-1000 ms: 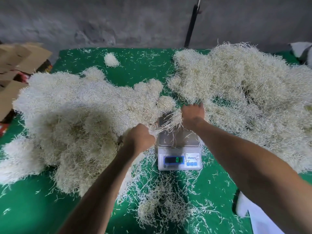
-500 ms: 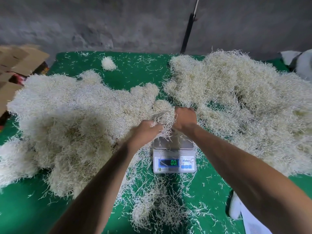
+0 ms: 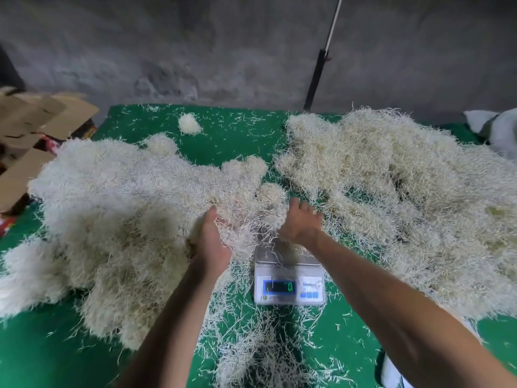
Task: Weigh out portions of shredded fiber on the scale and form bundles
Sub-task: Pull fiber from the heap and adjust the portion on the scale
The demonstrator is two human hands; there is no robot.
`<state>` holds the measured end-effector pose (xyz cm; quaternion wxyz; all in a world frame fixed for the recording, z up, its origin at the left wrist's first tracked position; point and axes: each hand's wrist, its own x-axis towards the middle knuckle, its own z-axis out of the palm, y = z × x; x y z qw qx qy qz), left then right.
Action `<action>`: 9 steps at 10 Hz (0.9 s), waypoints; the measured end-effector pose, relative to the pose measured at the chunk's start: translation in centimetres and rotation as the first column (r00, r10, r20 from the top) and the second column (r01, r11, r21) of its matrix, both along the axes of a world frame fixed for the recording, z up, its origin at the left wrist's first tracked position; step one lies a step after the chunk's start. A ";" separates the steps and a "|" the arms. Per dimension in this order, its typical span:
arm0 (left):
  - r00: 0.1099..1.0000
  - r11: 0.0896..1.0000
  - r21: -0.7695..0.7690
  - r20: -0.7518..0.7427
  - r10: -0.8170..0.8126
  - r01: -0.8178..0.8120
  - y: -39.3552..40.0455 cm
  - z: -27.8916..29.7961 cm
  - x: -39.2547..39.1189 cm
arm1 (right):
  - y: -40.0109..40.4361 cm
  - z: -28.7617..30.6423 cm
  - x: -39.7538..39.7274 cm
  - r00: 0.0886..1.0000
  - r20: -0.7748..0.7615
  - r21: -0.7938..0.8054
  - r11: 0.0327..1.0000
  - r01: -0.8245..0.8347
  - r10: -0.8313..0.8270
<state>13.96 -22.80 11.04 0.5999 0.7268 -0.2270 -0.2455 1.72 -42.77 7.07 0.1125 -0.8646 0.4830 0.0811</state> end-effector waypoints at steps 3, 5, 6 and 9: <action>0.723 0.730 -0.176 -0.412 0.555 -0.661 1.2 2.1 3.8 | 0.2 3.1 -1.1 0.994 -0.025 0.121 0.988 -0.099 0.102; 0.703 0.736 -0.080 -0.382 0.600 -0.672 2.8 4.0 3.5 | 1.5 2.6 -3.2 0.973 -0.229 -0.145 0.987 -0.066 0.031; 0.604 0.632 -0.109 -0.454 0.655 -0.767 3.8 4.7 3.8 | 1.7 2.9 -3.9 0.985 -0.164 -0.160 0.987 0.024 -0.051; 0.618 0.808 -0.088 -0.694 0.369 -0.582 0.8 4.4 0.0 | 5.3 5.4 -2.3 0.856 0.011 -0.196 0.840 -0.506 0.518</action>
